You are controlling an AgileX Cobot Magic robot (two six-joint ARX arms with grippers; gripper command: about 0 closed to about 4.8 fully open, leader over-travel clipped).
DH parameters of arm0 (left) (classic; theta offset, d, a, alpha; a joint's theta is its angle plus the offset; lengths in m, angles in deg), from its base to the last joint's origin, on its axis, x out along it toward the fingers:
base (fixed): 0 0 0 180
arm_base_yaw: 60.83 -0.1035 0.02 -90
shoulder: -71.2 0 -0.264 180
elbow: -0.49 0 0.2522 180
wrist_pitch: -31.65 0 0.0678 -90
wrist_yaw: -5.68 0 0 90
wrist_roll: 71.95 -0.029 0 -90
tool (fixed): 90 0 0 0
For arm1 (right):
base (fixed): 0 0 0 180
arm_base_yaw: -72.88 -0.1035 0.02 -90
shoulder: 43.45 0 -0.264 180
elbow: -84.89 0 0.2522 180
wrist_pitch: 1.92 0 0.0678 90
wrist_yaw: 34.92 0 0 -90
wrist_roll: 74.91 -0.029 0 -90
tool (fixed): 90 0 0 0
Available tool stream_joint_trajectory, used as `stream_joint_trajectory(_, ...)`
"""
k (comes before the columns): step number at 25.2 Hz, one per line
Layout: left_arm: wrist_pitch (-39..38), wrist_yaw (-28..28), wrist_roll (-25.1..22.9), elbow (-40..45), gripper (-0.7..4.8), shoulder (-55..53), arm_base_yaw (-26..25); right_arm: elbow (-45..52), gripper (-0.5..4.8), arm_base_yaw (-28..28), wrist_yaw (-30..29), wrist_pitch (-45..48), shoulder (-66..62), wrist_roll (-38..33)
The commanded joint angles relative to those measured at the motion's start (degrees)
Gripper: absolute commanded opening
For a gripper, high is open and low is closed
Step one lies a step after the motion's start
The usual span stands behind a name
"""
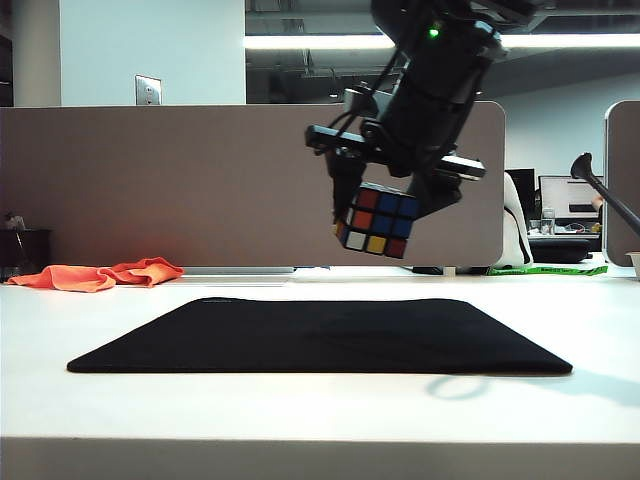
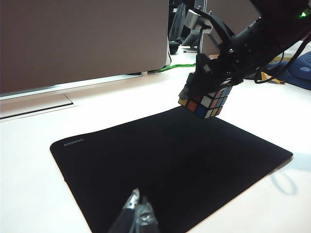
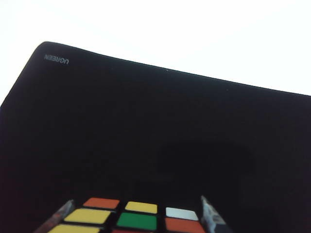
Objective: Pick up the cube on the right side of the mouse pad, then place it in the center of the mouse pad.
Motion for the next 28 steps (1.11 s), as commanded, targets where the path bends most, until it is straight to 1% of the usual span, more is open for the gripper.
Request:
stream_joint_trajectory(1,0.5,0.0,0.0,-0.2,-0.06,0.0,0.0,-1.1,2.92,-1.5,1.9,0.3,-1.5,-5.2)
stream_joint_trajectory(6,0.5,0.0,0.6,-0.2,-0.06,0.0,0.0,-3.2,2.92,-4.0,2.0,0.6,-4.3,-6.6)
stream_joint_trajectory(12,0.6,0.0,1.1,-0.2,-0.06,0.0,0.0,-9.1,2.92,-7.3,3.4,-0.9,-9.1,-6.9)
stream_joint_trajectory(17,0.5,0.0,1.1,-0.2,-0.06,0.0,0.0,-14.3,2.96,-9.2,8.0,-4.2,-12.8,-7.3)
stream_joint_trajectory(18,0.5,0.0,1.1,-0.2,-0.06,0.0,0.0,-14.8,2.96,-9.3,8.3,-4.3,-13.2,-8.0)
stream_joint_trajectory(19,0.5,0.2,1.1,-0.2,-0.06,0.0,0.0,-15.2,2.96,-9.2,8.8,-4.6,-13.6,-10.4)
stream_joint_trajectory(21,0.5,1.0,1.1,-0.2,-0.06,0.0,0.0,-15.2,2.96,-9.2,9.6,-4.8,-13.9,-12.0)
stream_joint_trajectory(23,0.5,1.1,1.1,-0.2,-0.06,0.0,0.0,-15.2,2.96,-8.5,11.1,-6.1,-13.9,-12.1)
stream_joint_trajectory(28,0.5,1.3,1.1,-0.2,-0.06,0.0,0.0,-15.2,2.96,-7.0,11.0,-6.8,-13.9,-12.3)
